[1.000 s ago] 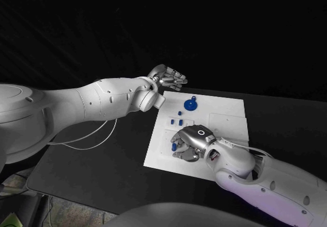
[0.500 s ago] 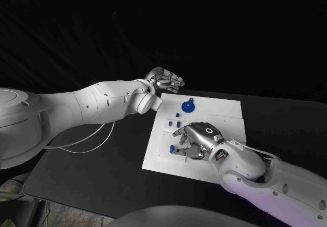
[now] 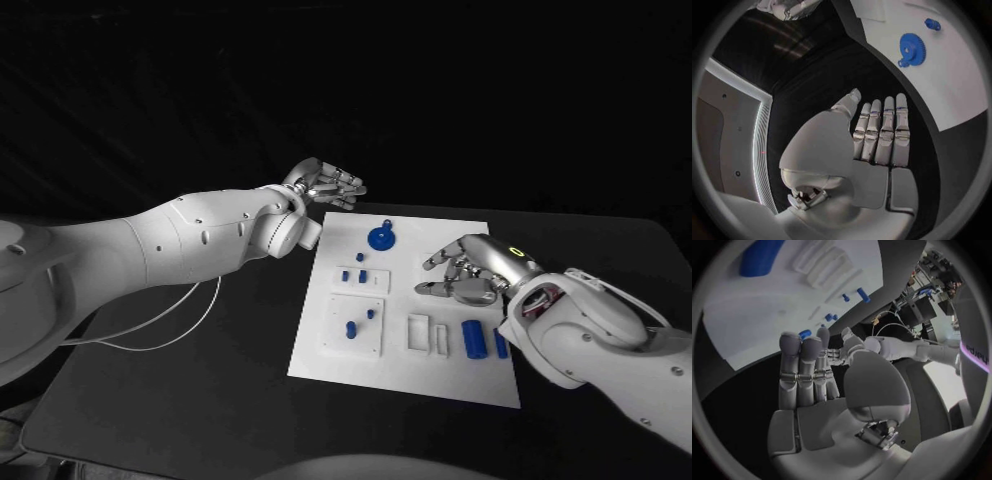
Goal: Assemble the parts on the task board
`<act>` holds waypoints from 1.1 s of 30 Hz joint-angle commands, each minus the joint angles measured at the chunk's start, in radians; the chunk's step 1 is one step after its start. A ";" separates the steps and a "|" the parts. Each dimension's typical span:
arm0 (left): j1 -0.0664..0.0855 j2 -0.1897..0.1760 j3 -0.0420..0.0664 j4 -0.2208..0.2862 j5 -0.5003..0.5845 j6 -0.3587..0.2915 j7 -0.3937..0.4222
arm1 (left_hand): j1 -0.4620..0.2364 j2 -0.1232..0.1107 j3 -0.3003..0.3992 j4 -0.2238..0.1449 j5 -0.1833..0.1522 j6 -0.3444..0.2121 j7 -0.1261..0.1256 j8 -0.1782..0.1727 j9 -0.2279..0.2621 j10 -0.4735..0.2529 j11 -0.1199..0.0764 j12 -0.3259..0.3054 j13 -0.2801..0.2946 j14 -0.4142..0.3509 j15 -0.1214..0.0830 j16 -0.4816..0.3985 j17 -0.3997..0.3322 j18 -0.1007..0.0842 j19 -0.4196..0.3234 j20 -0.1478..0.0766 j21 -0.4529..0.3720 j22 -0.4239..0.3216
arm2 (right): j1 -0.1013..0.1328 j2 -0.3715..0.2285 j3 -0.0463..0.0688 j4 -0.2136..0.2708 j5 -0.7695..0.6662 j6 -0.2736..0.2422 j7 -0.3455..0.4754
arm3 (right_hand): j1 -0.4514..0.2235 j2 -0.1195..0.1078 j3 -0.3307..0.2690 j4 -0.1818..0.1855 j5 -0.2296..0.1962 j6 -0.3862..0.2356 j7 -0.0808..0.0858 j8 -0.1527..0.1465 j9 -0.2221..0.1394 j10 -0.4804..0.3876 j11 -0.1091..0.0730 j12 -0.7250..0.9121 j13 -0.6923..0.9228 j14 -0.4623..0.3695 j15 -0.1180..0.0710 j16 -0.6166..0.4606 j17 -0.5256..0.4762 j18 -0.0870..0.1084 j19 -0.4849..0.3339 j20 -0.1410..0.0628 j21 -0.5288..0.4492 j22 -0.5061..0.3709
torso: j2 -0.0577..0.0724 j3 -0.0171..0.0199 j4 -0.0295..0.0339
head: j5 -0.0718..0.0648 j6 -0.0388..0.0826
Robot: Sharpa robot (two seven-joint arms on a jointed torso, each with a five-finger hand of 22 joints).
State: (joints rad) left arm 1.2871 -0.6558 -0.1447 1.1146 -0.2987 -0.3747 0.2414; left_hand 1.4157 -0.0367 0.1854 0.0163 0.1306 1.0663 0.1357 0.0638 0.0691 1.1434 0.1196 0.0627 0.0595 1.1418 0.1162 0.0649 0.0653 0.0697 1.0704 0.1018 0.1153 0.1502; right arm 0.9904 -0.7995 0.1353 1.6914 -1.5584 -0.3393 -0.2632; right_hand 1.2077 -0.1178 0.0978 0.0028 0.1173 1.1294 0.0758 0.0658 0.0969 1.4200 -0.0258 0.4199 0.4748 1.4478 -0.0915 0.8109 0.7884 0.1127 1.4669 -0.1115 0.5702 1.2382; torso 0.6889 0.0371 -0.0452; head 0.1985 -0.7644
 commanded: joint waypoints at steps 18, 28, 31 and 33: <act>-0.020 -0.033 0.000 0.011 0.043 0.015 0.066 | -0.015 -0.006 -0.011 0.003 -0.005 -0.009 -0.002 -0.001 0.000 0.003 0.001 -0.003 -0.001 0.005 0.004 -0.003 0.001 0.011 0.001 0.002 -0.007 -0.003 | 0.021 -0.166 0.026 -0.002 0.374 0.408 -0.259 | -0.073 -0.034 0.109 0.130 0.067 0.063 -0.063 -0.001 0.602 -0.041 -0.035 0.491 0.728 -0.002 -0.022 0.138 0.192 -0.038 0.051 -0.024 0.146 0.022 | -0.023 0.0013 -0.0222 | -0.066 -0.003; -0.029 -0.032 0.000 0.006 0.046 0.019 0.065 | -0.021 -0.004 -0.016 0.008 -0.006 -0.014 -0.001 0.000 0.000 -0.001 0.003 -0.003 -0.001 0.001 0.005 -0.003 0.001 0.011 0.001 0.004 -0.010 -0.006 | 0.000 -0.162 0.011 0.023 0.334 0.415 -0.350 | -0.174 -0.096 0.280 0.121 0.031 0.046 -0.072 0.000 0.820 -0.037 -0.040 0.506 0.771 0.002 -0.024 0.158 0.248 -0.040 0.052 -0.027 0.166 0.033 | -0.030 0.0013 -0.0277 | -0.075 -0.013; -0.030 -0.032 0.000 0.005 0.046 0.021 0.064 | -0.021 -0.003 -0.018 0.009 -0.006 -0.014 -0.001 0.000 0.000 -0.001 0.003 -0.003 -0.001 0.001 0.005 -0.003 0.001 0.011 0.001 0.004 -0.011 -0.008 | -0.003 -0.155 0.008 0.026 0.314 0.403 -0.357 | -0.209 -0.113 0.324 0.128 -0.037 0.042 -0.070 0.000 0.842 -0.036 -0.039 0.507 0.775 0.003 -0.024 0.160 0.256 -0.038 0.052 -0.026 0.171 0.035 | -0.029 0.0012 -0.0262 | -0.075 -0.013; -0.030 -0.032 0.000 0.005 0.046 0.021 0.063 | -0.022 -0.002 -0.019 0.011 -0.006 -0.014 -0.001 0.000 0.000 -0.002 0.003 -0.003 -0.001 0.001 0.005 -0.003 0.001 0.011 0.002 0.004 -0.011 -0.008 | -0.004 -0.151 0.007 0.029 0.301 0.397 -0.360 | -0.224 -0.119 0.337 0.129 -0.047 0.040 -0.070 0.000 0.857 -0.035 -0.038 0.508 0.777 0.004 -0.024 0.161 0.261 -0.037 0.052 -0.026 0.174 0.035 | -0.028 0.0005 -0.0257 | -0.076 -0.014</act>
State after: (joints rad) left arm 1.2583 -0.6892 -0.1451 1.1187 -0.2626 -0.3684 0.2892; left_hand 1.4024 -0.0394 0.1697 0.0264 0.1306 1.0603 0.1367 0.0638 0.0691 1.1434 0.1196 0.0627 0.0595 1.1417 0.1162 0.0649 0.0654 0.0696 1.0704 0.1018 0.1075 0.1434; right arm 0.9882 -0.9526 0.1426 1.7167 -1.2214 0.0460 -0.5869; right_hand 0.9880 -0.2385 0.4311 0.1334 0.0722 1.1771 0.0049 0.0657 0.9517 1.3816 -0.0662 0.9238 1.2518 1.4434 -0.1164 0.9662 1.0493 0.0767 1.4649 -0.1340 0.7420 1.2733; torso 0.6603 0.0380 -0.0711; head 0.1234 -0.7773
